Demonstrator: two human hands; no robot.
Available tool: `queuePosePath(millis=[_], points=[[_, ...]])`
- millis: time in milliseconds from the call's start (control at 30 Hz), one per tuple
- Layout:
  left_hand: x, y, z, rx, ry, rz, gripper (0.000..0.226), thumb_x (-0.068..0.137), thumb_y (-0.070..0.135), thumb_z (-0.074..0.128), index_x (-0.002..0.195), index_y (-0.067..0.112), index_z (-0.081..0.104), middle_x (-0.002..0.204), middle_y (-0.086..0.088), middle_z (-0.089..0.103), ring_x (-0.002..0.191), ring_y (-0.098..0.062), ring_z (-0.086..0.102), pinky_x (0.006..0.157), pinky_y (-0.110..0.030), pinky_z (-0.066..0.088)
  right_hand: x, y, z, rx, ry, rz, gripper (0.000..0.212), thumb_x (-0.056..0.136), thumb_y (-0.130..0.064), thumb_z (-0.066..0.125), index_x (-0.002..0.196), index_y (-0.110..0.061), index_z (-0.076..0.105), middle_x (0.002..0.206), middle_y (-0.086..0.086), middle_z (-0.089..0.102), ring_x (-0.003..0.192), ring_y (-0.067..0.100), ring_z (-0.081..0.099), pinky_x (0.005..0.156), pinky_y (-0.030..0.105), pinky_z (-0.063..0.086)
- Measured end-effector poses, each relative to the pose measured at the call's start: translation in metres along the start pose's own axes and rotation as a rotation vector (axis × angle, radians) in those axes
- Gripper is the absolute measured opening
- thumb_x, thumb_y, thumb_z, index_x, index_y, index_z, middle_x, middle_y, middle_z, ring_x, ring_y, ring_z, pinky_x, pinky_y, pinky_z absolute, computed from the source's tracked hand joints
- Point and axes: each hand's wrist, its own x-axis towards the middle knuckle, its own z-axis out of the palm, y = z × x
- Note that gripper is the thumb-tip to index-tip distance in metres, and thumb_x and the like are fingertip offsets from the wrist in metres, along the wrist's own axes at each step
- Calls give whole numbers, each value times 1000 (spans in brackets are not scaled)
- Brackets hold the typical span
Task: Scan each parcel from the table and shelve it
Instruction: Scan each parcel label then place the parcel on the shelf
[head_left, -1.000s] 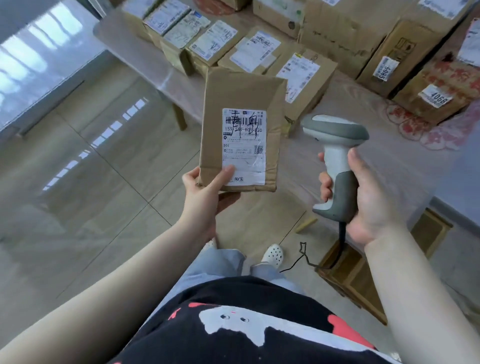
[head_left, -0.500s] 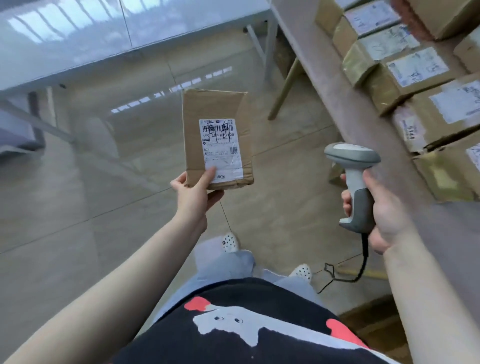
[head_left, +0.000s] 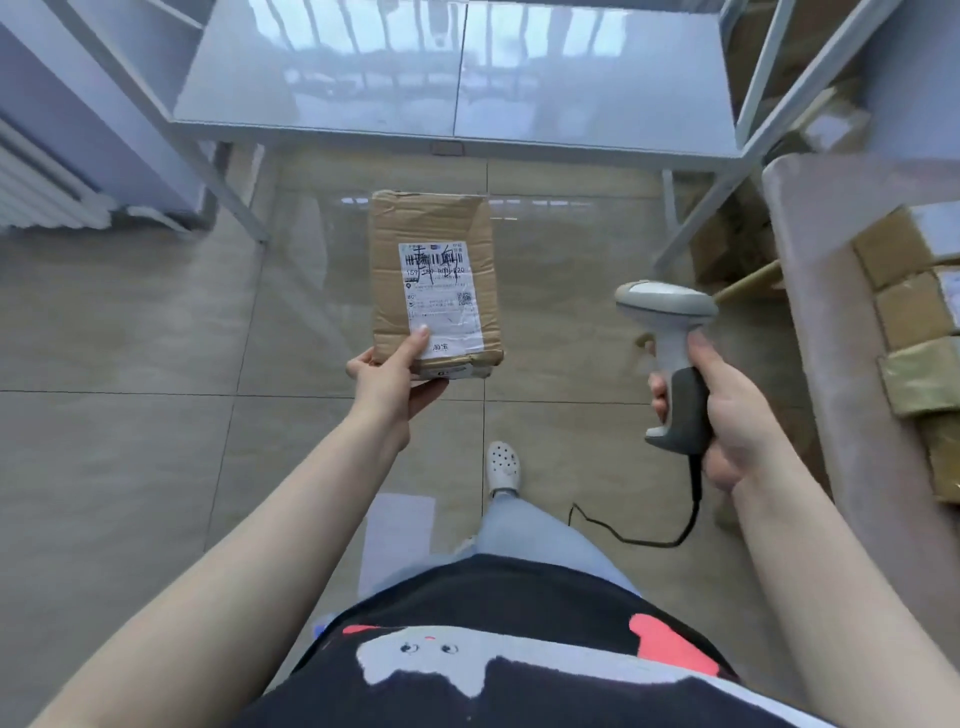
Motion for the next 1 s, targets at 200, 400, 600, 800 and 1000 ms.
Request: queuePosePath(millis=[200, 400, 600, 800, 1000], points=[[44, 58, 6, -108, 108, 43, 66, 84, 21, 79, 129, 10, 31, 132, -12, 53, 105, -23, 67, 89, -49, 59, 69, -68, 68, -104, -158, -12, 42, 98, -53, 48, 108, -17, 67, 68, -1, 58, 59, 12, 51, 61, 28, 42], [83, 98, 3, -196, 174, 43, 64, 81, 23, 82, 121, 12, 33, 132, -15, 54, 111, -28, 67, 80, -48, 61, 112, -114, 133, -180, -246, -15, 39, 97, -51, 49, 106, -18, 68, 68, -2, 60, 58, 11, 52, 63, 29, 43], [132, 149, -19, -253, 157, 34, 100, 56, 32, 92, 138, 3, 44, 131, -20, 60, 103, -28, 71, 67, -39, 63, 152, -141, 208, -198, -287, 13, 39, 98, -50, 49, 107, -17, 68, 66, -2, 60, 56, 11, 51, 65, 28, 40], [190, 240, -40, -246, 92, 93, 103, 50, 36, 94, 136, 5, 45, 131, -18, 60, 102, -27, 72, 68, -39, 62, 179, -169, 304, -164, -267, -6, 40, 96, -53, 50, 105, -20, 69, 65, -3, 59, 53, 9, 51, 62, 26, 39], [243, 334, -57, -181, 13, 165, 66, 80, 17, 82, 124, 15, 33, 133, -16, 56, 105, -30, 70, 77, -44, 63, 194, -202, 387, -108, -259, -37, 41, 92, -55, 53, 106, -20, 70, 67, -3, 58, 55, 9, 51, 59, 22, 43]])
